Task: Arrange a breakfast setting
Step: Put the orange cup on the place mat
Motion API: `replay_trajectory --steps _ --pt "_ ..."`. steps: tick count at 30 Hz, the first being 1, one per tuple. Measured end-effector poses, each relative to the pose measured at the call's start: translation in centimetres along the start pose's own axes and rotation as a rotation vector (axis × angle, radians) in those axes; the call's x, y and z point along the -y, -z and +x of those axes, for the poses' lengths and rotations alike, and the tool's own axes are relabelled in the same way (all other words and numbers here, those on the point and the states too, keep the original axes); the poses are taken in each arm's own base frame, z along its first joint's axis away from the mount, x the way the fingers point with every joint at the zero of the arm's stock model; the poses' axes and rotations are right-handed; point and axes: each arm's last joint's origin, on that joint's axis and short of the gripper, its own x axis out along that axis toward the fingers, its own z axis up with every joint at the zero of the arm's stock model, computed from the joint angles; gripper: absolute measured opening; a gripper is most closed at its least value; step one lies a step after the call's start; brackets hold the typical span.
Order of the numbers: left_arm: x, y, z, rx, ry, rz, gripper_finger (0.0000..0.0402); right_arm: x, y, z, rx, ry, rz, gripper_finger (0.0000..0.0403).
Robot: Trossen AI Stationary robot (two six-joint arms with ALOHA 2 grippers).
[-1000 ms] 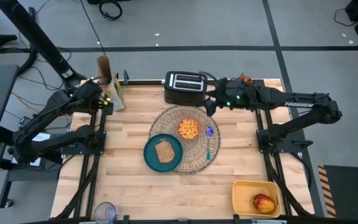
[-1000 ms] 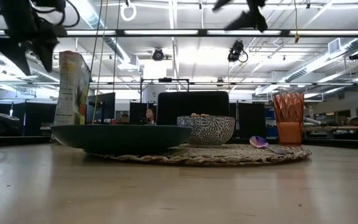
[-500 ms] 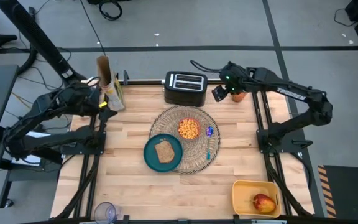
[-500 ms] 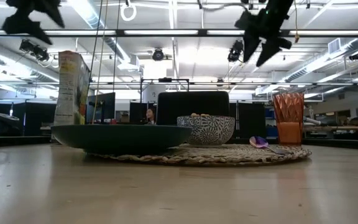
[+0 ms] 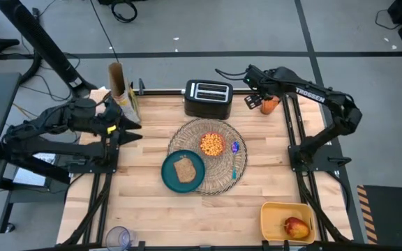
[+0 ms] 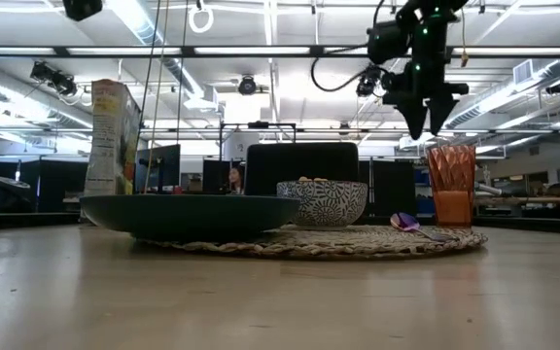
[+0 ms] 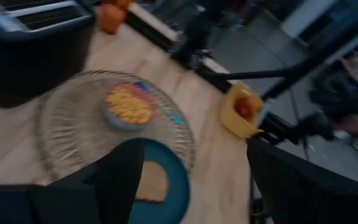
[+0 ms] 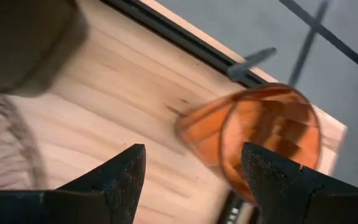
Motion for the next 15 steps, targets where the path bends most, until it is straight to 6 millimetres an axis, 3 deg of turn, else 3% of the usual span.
replay_trajectory --steps 8,15 --pt "1.4 0.3 1.7 -0.034 0.022 0.012 0.0295 1.9 -1.1 2.5 -0.104 -0.011 0.045 0.0262" --pt "2.9 0.7 3.9 -0.085 0.076 0.037 0.0295 3.1 -1.8 4.9 -0.234 -0.102 0.106 0.0221"
